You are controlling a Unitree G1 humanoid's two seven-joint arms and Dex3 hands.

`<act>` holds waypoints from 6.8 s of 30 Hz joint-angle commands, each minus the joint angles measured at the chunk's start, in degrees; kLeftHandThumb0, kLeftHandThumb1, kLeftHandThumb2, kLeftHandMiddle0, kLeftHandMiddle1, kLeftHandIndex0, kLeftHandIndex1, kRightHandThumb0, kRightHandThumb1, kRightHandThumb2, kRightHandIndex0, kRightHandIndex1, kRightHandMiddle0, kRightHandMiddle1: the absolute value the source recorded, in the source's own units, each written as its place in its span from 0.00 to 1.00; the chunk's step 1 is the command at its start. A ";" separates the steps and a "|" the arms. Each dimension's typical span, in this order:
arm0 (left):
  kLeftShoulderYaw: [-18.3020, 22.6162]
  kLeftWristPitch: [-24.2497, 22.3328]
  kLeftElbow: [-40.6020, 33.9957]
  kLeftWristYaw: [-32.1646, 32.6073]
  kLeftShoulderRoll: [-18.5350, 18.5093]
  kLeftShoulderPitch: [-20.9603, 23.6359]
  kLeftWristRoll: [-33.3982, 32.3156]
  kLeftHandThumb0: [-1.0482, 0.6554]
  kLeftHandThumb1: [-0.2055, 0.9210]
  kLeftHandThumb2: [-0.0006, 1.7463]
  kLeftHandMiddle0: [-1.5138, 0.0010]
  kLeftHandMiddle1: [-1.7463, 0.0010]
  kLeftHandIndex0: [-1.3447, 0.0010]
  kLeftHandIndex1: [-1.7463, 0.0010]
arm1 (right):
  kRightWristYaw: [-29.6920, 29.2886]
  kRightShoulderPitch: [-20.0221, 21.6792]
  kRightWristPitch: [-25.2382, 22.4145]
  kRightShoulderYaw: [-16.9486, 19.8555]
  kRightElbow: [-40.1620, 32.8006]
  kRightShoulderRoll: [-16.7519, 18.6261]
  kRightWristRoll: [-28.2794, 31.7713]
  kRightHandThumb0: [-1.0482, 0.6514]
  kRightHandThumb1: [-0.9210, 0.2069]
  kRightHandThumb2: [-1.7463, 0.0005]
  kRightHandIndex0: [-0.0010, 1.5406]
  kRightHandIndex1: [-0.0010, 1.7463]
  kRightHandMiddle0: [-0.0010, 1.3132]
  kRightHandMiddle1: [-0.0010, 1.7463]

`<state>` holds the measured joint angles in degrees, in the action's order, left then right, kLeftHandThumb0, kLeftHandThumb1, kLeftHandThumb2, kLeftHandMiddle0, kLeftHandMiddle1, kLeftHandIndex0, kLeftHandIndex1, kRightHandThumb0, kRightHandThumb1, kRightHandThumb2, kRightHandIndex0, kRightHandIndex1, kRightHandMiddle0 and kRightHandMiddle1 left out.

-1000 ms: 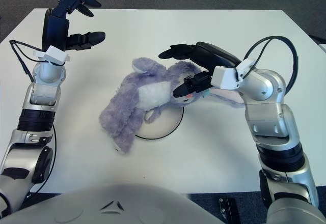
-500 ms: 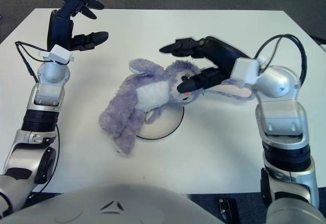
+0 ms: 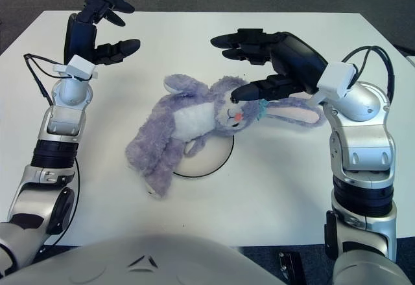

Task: Put the doll into the plate.

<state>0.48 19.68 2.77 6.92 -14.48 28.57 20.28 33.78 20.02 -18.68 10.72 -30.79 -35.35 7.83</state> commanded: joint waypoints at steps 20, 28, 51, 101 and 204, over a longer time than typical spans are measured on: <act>-0.44 -2.40 -0.33 0.33 0.06 -0.45 0.67 0.61 1.00 0.12 0.66 0.20 0.65 0.25 | -10.29 4.87 -1.55 3.82 4.17 1.16 -0.87 0.32 0.00 0.78 0.38 0.01 0.38 0.03; -0.28 -2.81 -0.06 0.23 0.30 -0.52 0.12 0.61 1.00 0.12 0.66 0.20 0.65 0.25 | -12.18 4.65 -1.19 4.57 6.48 0.88 -1.58 0.33 0.00 0.74 0.39 0.01 0.38 0.02; 0.53 -4.03 3.17 0.91 1.06 -1.02 -0.65 0.61 1.00 0.12 0.66 0.20 0.65 0.25 | -17.06 -3.71 -3.94 13.81 5.75 8.05 6.69 0.34 0.00 0.74 0.45 0.02 0.42 0.04; 1.06 1.59 9.28 0.53 1.39 -2.95 -5.37 0.61 0.98 0.14 0.65 0.17 0.64 0.30 | -29.97 -20.64 1.49 0.74 12.99 23.39 -6.81 0.35 0.00 0.79 0.45 0.01 0.46 0.06; 0.01 1.42 9.94 -0.30 2.42 -2.74 -6.48 0.61 0.96 0.16 0.65 0.15 0.63 0.32 | -12.84 4.91 18.15 -18.00 17.37 1.10 -33.39 0.23 0.00 0.85 0.27 0.00 0.21 0.14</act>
<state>0.71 21.23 12.63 6.84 -12.19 25.44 13.83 19.05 22.67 -2.52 -6.68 -14.23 -32.23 -24.81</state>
